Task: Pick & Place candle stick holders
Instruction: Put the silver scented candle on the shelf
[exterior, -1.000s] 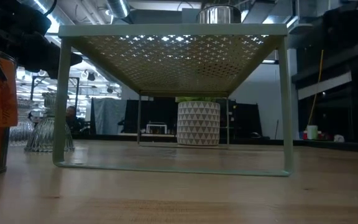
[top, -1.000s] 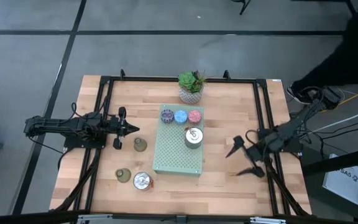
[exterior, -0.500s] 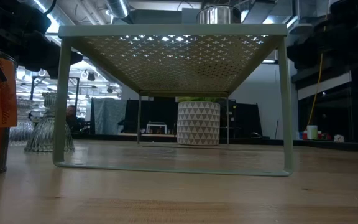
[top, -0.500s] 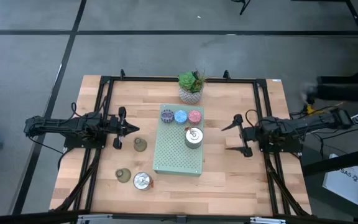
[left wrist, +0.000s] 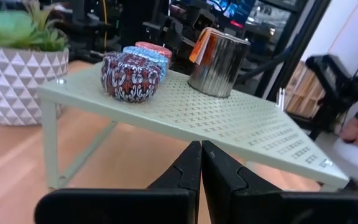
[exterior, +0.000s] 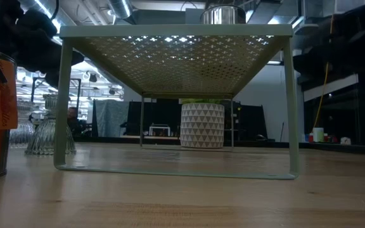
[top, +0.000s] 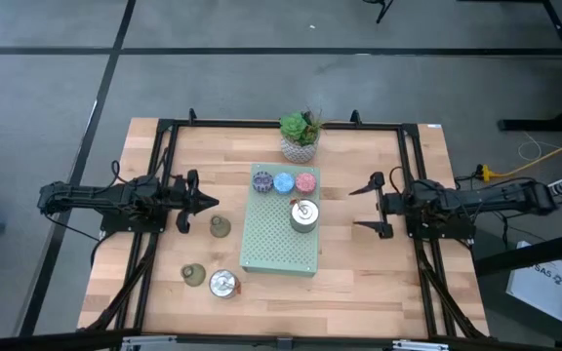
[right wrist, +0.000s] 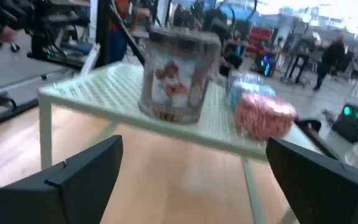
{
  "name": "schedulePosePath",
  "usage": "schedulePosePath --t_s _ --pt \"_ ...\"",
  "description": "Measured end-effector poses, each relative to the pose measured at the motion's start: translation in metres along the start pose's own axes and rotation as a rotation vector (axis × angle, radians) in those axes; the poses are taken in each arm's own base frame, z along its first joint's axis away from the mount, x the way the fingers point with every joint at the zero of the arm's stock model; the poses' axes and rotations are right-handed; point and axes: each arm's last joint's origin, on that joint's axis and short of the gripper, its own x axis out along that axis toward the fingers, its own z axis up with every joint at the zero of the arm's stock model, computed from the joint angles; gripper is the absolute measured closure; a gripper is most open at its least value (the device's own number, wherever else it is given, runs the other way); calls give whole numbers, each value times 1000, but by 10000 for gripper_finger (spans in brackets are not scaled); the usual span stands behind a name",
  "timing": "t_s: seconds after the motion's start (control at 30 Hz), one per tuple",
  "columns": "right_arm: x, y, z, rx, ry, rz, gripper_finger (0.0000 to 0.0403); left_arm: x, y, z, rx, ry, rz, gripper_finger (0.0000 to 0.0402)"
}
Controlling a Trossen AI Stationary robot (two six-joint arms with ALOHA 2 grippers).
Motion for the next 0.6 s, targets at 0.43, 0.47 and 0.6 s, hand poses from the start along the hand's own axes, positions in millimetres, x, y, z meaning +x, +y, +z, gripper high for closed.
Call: schedulePosePath --t_s 0.43,0.47,0.6 --pt "-10 -8 -13 2 163 -207 4 0 1 1 11 -14 27 395" --pt "-10 -7 -15 2 181 -204 4 0 0 2 25 -24 29 395" --pt "-11 -6 -20 20 230 -196 4 -1 -1 5 56 -43 27 395"
